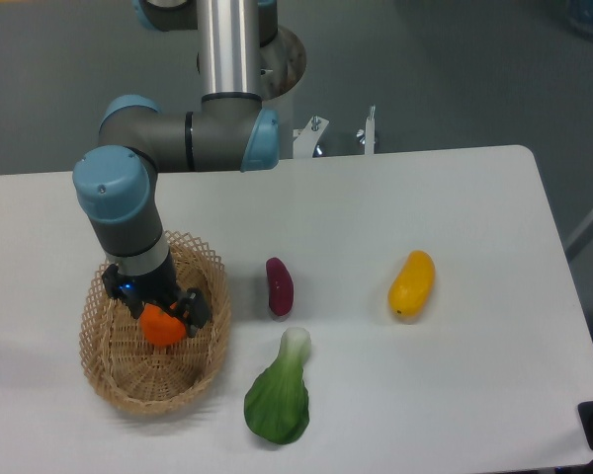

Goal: Pick up the orange from the basket
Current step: 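Close the gripper around the orange inside the wicker basket, then lift the gripped orange up out of the basket, then carry the orange across the table toward the yellow mango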

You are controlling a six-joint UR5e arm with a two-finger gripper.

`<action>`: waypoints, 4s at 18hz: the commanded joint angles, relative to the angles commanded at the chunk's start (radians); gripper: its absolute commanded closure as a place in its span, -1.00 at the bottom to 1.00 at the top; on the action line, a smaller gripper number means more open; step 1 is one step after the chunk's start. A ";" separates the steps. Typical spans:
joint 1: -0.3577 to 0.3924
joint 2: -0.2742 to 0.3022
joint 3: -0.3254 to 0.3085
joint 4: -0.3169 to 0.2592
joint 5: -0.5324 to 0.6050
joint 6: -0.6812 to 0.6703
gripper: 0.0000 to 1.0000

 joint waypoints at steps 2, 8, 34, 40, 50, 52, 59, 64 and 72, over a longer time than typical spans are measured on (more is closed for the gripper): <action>0.002 0.000 -0.006 -0.002 0.000 0.000 -1.00; -0.003 0.014 -0.074 -0.003 0.000 0.000 -1.00; -0.048 -0.072 -0.077 0.018 -0.003 0.123 -1.00; -0.048 -0.078 -0.072 0.018 0.000 0.121 -0.74; -0.045 -0.039 -0.060 0.014 0.026 0.126 -0.38; -0.029 -0.012 -0.057 0.003 0.026 0.144 -0.35; 0.127 0.119 -0.057 -0.020 0.025 0.297 -0.35; 0.352 0.199 -0.061 -0.129 0.015 0.558 -0.36; 0.641 0.204 -0.055 -0.155 -0.043 0.877 -0.36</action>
